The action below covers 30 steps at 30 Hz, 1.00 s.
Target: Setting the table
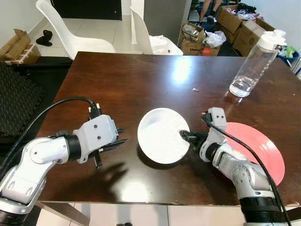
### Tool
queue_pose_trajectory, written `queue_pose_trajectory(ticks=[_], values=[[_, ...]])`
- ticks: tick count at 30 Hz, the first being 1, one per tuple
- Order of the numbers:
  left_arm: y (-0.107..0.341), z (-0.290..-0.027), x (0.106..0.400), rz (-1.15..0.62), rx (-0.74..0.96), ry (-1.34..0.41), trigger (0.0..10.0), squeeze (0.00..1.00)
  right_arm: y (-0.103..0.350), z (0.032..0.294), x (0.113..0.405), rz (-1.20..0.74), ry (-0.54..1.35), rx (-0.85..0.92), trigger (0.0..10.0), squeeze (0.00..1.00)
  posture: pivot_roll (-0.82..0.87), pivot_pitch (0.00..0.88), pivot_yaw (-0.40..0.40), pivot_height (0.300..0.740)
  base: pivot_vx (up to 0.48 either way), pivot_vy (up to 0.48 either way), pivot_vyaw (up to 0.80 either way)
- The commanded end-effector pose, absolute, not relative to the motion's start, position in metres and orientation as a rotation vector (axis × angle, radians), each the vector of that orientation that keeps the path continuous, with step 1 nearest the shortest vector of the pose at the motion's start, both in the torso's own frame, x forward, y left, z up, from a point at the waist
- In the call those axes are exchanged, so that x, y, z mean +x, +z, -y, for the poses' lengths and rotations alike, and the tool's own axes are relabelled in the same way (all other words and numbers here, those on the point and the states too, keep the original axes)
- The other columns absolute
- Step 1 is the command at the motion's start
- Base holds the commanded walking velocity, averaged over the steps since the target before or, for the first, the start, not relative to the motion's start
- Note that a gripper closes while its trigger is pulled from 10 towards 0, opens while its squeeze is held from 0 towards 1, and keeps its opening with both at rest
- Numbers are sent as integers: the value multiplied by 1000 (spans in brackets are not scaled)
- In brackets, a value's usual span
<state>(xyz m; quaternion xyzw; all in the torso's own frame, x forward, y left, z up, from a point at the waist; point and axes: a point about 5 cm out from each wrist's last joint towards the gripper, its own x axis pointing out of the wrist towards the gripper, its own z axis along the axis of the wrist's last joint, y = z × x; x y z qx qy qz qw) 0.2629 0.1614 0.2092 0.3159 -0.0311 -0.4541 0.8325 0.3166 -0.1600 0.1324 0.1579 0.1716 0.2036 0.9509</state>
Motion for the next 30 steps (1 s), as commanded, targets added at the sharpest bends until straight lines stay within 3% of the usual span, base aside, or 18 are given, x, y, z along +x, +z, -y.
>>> queue_pose_trajectory(ticks=[1,10,12,13,14,20,30], values=[[205,-159,262,50,669,-966,10000,0,125,163,313,-366,399,355,0,0,-18,81,35,740,0,0,0],[202,-160,269,63,596,-857,10000,0,153,162,314,-186,395,435,0,0,-21,80,43,740,0,0,0],[203,-167,281,73,482,-700,10000,0,168,160,313,-74,395,404,0,0,-24,78,48,740,0,0,0],[202,-173,287,68,414,-597,10000,0,174,159,312,-20,373,374,2980,0,-20,77,51,740,0,0,0],[199,-184,294,47,309,-446,10000,0,183,156,309,62,343,314,10000,0,-21,76,54,740,0,0,0],[180,-197,288,-9,140,-262,10000,0,191,145,298,177,266,266,10000,0,-21,74,57,740,0,0,0],[158,-194,275,-49,80,-138,10000,0,184,143,294,214,129,208,10000,0,-17,69,45,740,0,0,0]])
